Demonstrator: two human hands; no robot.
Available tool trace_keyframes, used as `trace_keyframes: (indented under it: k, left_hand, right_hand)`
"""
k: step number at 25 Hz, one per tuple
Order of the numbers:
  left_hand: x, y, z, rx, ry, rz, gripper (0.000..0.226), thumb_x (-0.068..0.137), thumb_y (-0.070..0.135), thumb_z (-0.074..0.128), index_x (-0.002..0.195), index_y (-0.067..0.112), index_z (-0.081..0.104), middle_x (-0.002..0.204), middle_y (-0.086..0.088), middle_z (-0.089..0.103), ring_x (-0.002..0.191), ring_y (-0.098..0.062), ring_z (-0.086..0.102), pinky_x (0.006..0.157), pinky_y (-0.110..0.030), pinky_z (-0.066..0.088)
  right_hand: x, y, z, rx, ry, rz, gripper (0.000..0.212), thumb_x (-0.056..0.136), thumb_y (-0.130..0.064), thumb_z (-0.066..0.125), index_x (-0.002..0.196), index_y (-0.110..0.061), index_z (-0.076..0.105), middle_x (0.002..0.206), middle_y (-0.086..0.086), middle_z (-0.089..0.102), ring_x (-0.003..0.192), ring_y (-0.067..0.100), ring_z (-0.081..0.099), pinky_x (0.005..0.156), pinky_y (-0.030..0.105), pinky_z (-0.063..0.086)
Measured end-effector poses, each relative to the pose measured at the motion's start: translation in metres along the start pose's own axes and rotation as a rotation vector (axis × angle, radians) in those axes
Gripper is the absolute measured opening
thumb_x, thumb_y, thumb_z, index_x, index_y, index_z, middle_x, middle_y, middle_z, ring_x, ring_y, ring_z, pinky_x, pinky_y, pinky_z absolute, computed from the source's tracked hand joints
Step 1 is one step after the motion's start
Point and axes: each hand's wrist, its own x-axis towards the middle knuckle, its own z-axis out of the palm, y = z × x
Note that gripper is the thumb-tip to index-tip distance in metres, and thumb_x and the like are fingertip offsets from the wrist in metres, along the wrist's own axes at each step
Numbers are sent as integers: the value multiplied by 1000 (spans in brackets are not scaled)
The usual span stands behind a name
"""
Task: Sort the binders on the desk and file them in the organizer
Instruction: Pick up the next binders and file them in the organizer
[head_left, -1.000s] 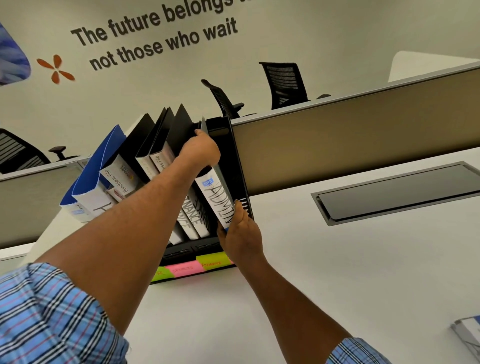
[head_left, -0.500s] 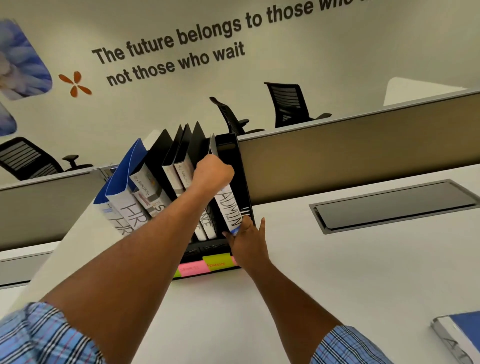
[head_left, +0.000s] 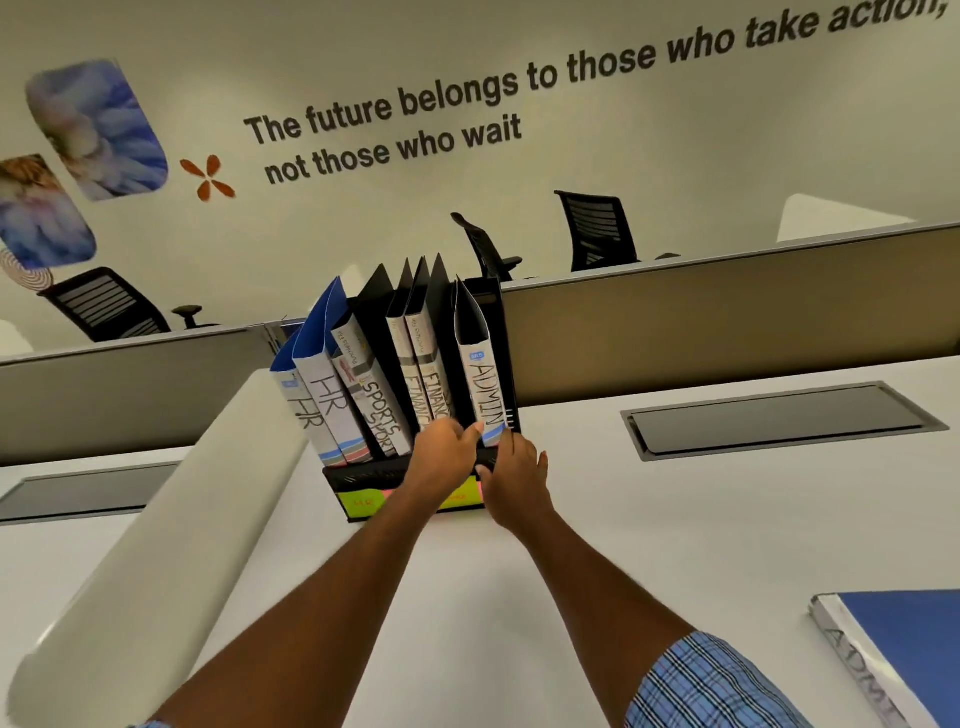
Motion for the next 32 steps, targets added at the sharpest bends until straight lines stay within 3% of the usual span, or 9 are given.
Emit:
trace_keyframes:
  k: [3, 5, 9, 12, 16, 19, 23, 27, 32]
  left_hand:
    - [-35, -20, 18, -43, -160, -74, 45, 95, 31, 51, 55, 11, 46, 48, -1, 43, 47, -15, 40, 49, -23, 31]
    - [-59, -33, 30, -151, -253, -129, 37, 96, 28, 48, 69, 4, 56, 66, -12, 54, 61, -21, 49, 61, -29, 40]
    - [-108, -51, 59, -403, -190, -279, 40, 98, 28, 42, 88, -6, 61, 86, -20, 65, 71, -26, 60, 73, -40, 53]
    - [-139, -64, 77, -417, -110, -352, 36, 100, 29, 38, 101, 1, 62, 103, -15, 66, 95, -29, 62, 91, -46, 50]
    - [-168, -88, 82, -351, -69, -420, 44, 101, 30, 38, 136, 5, 46, 140, -12, 49, 130, -28, 44, 109, -37, 34]
    - [-186, -106, 88, -342, -82, -428, 40, 100, 28, 39, 128, 3, 53, 131, -13, 56, 124, -28, 50, 106, -38, 37]
    - [-207, -124, 84, -434, -106, -405, 30, 99, 22, 38, 82, 9, 59, 83, -4, 64, 86, -24, 61, 81, -39, 48]
    - [-215, -132, 71, -500, -105, -419, 25, 99, 22, 38, 92, 16, 61, 100, -2, 67, 84, -13, 58, 75, -25, 40]
    - [-213, -137, 67, -471, -113, -346, 37, 100, 27, 37, 123, 7, 58, 122, -7, 63, 115, -24, 56, 98, -31, 40]
  right_hand:
    - [-22, 5, -2, -6, -73, -44, 67, 96, -30, 49, 150, -6, 18, 154, 12, 25, 142, 27, 23, 115, 51, 19]
    - [-42, 10, -2, -20, -117, -49, 68, 95, -28, 51, 150, -6, 16, 155, 13, 25, 143, 27, 23, 115, 49, 22]
    - [-87, 22, 6, -25, -170, -33, 69, 94, -30, 54, 149, -9, 18, 155, 10, 25, 143, 25, 23, 116, 45, 23]
    - [-125, 27, 13, 26, -207, 1, 60, 100, -37, 39, 150, -11, 19, 156, 7, 23, 145, 21, 19, 119, 40, 13]
    - [-170, 31, 22, -30, -272, 34, 57, 103, -39, 25, 151, -11, 15, 159, 5, 18, 147, 18, 12, 119, 37, 6]
    - [-196, 27, 29, -46, -311, 72, 54, 103, -37, 25, 151, -11, 19, 157, 5, 22, 146, 18, 15, 119, 38, 8]
    - [-226, 6, 42, -42, -390, 52, 53, 101, -32, 37, 148, -11, 25, 152, 4, 31, 142, 19, 24, 118, 35, 15]
    - [-238, -17, 50, -163, -362, -48, 49, 93, -29, 49, 138, -14, 37, 135, -2, 45, 129, 14, 40, 109, 32, 29]
    - [-253, -20, 43, -245, -332, 2, 63, 93, -27, 51, 148, -10, 24, 149, 4, 33, 142, 19, 25, 117, 39, 18]
